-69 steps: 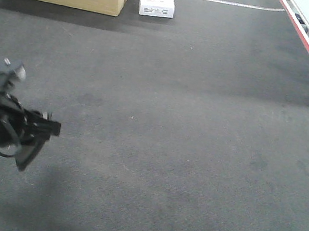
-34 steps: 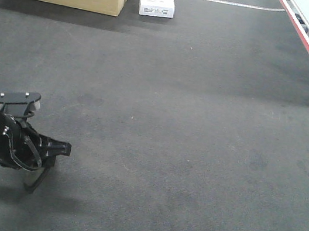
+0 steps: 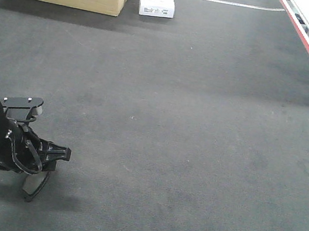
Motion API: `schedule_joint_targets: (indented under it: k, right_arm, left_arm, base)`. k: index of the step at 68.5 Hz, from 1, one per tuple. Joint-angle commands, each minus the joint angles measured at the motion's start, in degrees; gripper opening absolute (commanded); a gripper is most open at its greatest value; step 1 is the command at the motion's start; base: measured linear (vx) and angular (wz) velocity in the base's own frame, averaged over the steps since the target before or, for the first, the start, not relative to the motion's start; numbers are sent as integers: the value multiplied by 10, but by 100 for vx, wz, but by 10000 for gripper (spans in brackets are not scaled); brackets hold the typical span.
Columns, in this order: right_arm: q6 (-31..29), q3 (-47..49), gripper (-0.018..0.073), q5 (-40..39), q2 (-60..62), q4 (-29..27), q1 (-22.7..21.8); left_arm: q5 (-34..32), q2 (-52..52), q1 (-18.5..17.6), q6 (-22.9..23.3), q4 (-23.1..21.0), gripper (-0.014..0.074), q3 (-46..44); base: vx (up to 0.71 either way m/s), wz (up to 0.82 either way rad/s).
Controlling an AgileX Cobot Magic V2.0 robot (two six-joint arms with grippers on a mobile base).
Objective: Move and align brake pads A on conveyor
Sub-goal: 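Lower the left gripper's brake pad onto the belt and open it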
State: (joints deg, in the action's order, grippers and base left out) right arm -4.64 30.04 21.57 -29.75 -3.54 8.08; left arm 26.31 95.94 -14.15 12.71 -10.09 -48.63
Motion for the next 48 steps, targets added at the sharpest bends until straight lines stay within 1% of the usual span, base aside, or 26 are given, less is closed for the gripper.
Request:
schedule_joint_targets:
  k: [1, 9, 18, 24, 27, 35, 48]
  right_arm:
    - [-6, 17, 25, -57, -1, 1, -1]
    - [-6, 17, 25, -57, -1, 1, -1]
    - [-6, 17, 25, -57, -1, 1, -1]
    - [-6, 17, 25, -57, -1, 1, -1]
    - [-6, 17, 25, -57, -1, 1, -1]
    - [-6, 17, 25, -57, -1, 1, -1]
    - [-6, 17, 25, -57, -1, 1, -1]
  left_arm:
    - [-18, -21, -3, 3, -3, 449, -18]
    - [-16, -31, -3, 3, -3, 475, -18]
    - [-32, -82, -3, -5, -3, 472, -18]
    - [-37, -135, -3, -21, -2, 458, -18]
    - [-36, -169, -3, -37, -1, 443, -17]
    - [-21, -253, -3, -63, 0, 370, -17]
    - [21, -375, -3, -73, 4, 183, -17]
  base:
    - [0, 0]
    - [0, 0]
    - [0, 0]
    - [0, 0]
    - [0, 0]
    - [0, 0]
    - [0, 0]
